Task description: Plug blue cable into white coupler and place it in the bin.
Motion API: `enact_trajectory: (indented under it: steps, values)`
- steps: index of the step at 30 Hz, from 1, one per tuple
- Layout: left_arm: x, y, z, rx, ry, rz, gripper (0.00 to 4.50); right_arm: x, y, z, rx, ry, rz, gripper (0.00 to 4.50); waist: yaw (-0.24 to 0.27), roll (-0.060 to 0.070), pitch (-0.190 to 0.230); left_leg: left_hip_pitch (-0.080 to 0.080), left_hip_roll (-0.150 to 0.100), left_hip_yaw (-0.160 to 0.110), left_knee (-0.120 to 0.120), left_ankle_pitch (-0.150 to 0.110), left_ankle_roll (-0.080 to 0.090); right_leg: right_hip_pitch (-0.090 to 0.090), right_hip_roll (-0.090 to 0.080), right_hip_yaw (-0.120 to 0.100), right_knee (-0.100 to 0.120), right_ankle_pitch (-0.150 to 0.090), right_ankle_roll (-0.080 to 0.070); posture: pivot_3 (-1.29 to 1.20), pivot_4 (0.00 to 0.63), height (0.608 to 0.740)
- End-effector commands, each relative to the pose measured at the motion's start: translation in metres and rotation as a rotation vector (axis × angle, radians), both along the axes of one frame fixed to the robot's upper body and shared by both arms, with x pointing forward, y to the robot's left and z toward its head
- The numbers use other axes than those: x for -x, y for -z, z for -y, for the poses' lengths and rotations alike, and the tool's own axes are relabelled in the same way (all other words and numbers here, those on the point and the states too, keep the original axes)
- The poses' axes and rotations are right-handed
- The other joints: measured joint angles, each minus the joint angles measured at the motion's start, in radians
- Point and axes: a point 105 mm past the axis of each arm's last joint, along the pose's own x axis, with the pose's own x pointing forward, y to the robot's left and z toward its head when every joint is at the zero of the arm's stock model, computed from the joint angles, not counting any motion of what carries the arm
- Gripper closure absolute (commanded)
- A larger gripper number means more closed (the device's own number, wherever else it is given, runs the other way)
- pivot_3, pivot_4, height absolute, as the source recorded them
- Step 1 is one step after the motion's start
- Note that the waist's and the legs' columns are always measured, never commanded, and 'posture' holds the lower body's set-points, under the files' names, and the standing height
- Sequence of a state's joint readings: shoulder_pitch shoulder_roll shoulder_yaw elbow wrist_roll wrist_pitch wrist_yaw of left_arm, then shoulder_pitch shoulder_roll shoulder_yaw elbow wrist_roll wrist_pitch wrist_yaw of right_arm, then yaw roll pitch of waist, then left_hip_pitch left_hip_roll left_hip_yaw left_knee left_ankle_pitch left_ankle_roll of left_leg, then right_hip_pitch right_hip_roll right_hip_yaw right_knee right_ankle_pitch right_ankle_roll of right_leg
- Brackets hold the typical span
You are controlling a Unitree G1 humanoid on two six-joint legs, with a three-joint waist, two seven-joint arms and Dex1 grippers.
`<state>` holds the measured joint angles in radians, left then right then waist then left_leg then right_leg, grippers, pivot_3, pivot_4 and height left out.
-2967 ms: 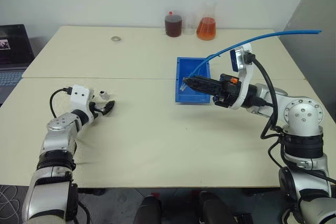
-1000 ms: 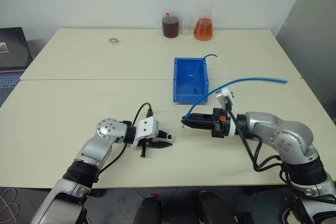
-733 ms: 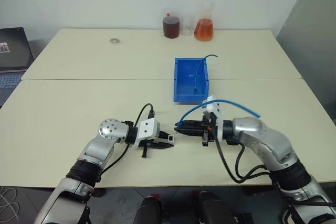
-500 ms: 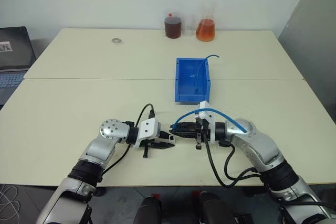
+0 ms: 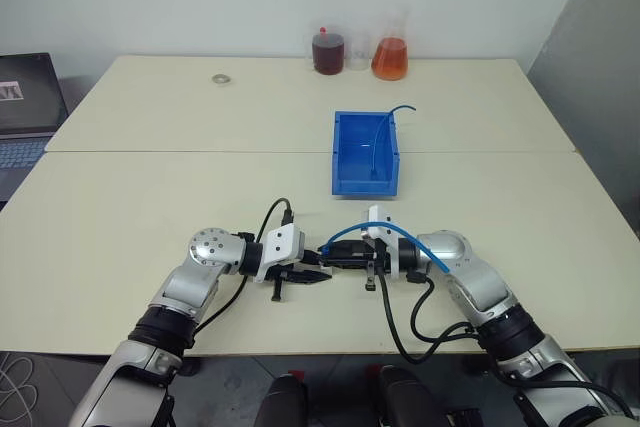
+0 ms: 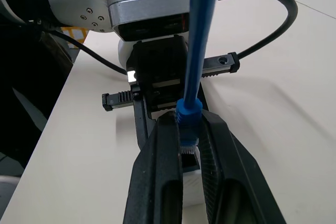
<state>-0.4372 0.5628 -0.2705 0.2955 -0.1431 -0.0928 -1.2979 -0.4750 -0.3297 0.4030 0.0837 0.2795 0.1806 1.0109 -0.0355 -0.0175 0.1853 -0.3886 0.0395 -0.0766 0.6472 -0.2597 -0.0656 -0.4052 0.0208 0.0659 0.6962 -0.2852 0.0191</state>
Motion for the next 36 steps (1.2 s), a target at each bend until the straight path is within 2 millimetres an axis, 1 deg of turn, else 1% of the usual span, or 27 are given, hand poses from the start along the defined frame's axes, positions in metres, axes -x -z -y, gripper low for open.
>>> enact_trajectory:
  steps: [1, 11, 21, 28, 36]
  values:
    - [0.003, 0.006, -0.003, -0.010, -0.013, -0.020, 3.70, -0.003, 0.003, 0.005, 0.034, -0.003, 0.015, 4.34, 0.000, 0.000, 0.000, 0.000, 0.000, 0.000, 0.000, 0.000, 0.000, 0.000, 0.000, 0.000, 0.000, 0.000, 0.000, 0.00, 0.150, 0.740]
    - [0.001, 0.005, -0.003, -0.005, -0.020, -0.022, 3.70, -0.005, -0.004, 0.007, 0.062, -0.040, 0.047, 4.34, 0.000, 0.000, 0.000, 0.001, 0.000, 0.000, 0.000, 0.000, 0.000, 0.000, 0.000, 0.000, 0.000, 0.000, 0.000, 0.00, 0.150, 0.740]
    - [0.003, 0.007, -0.002, -0.001, -0.024, -0.026, 3.70, -0.006, -0.004, 0.006, 0.107, -0.052, 0.047, 4.34, 0.000, 0.000, 0.000, 0.001, 0.000, 0.000, 0.000, 0.000, 0.000, 0.001, 0.000, 0.000, 0.001, 0.000, 0.000, 0.00, 0.150, 0.740]
    - [0.002, 0.006, -0.002, 0.005, -0.032, -0.020, 3.70, 0.001, 0.012, -0.007, 0.134, -0.060, 0.043, 4.34, 0.000, 0.000, 0.000, 0.002, 0.000, 0.000, 0.000, 0.000, 0.000, 0.001, 0.000, 0.001, 0.001, 0.000, 0.000, 0.00, 0.150, 0.740]
    - [0.011, 0.010, -0.007, -0.009, -0.030, -0.032, 3.70, 0.006, 0.037, -0.006, 0.171, -0.057, -0.036, 4.34, -0.010, 0.000, -0.004, 0.006, 0.001, 0.001, -0.001, 0.000, 0.000, 0.003, 0.001, 0.002, 0.001, -0.001, 0.001, 0.00, 0.150, 0.740]
